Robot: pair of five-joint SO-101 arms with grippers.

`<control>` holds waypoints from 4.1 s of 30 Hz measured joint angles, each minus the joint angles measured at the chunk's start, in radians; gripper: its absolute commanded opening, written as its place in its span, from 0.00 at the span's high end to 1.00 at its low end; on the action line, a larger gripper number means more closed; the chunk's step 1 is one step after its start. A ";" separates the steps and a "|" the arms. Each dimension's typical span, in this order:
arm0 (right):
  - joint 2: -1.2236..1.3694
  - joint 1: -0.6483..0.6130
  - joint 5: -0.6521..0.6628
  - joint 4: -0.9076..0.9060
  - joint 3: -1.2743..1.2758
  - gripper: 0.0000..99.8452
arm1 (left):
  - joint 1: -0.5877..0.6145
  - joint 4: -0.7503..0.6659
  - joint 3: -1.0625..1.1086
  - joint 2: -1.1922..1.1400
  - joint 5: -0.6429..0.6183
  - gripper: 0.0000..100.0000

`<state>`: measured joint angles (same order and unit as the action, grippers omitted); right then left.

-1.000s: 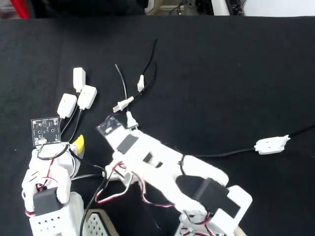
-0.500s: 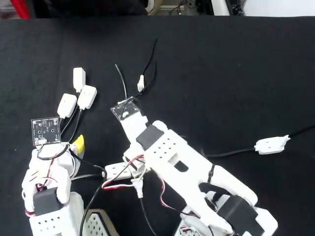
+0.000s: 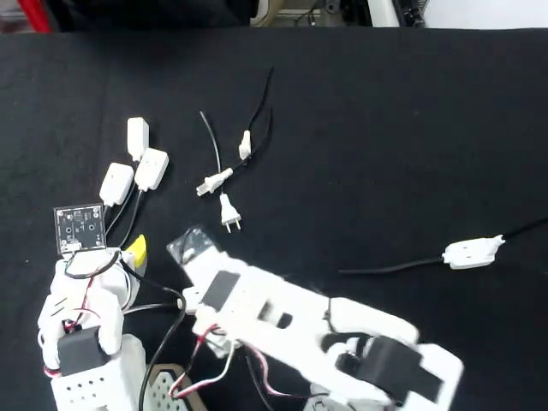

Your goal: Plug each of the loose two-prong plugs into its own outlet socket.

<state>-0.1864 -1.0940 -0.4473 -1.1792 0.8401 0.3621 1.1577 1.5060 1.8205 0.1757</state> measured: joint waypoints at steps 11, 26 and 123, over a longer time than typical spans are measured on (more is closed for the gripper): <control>0.189 -0.037 -0.025 0.031 -0.077 0.86 | 0.000 0.000 0.000 0.000 0.000 0.72; 0.216 0.048 0.009 0.029 -0.121 0.93 | 0.000 0.000 0.000 0.000 0.000 0.72; -0.158 0.649 0.833 0.545 0.244 0.94 | 0.000 0.000 0.000 0.000 0.028 0.72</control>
<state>-0.3445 -0.4450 0.3859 -0.6345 1.0840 0.3621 1.1577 1.5060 1.8205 0.2033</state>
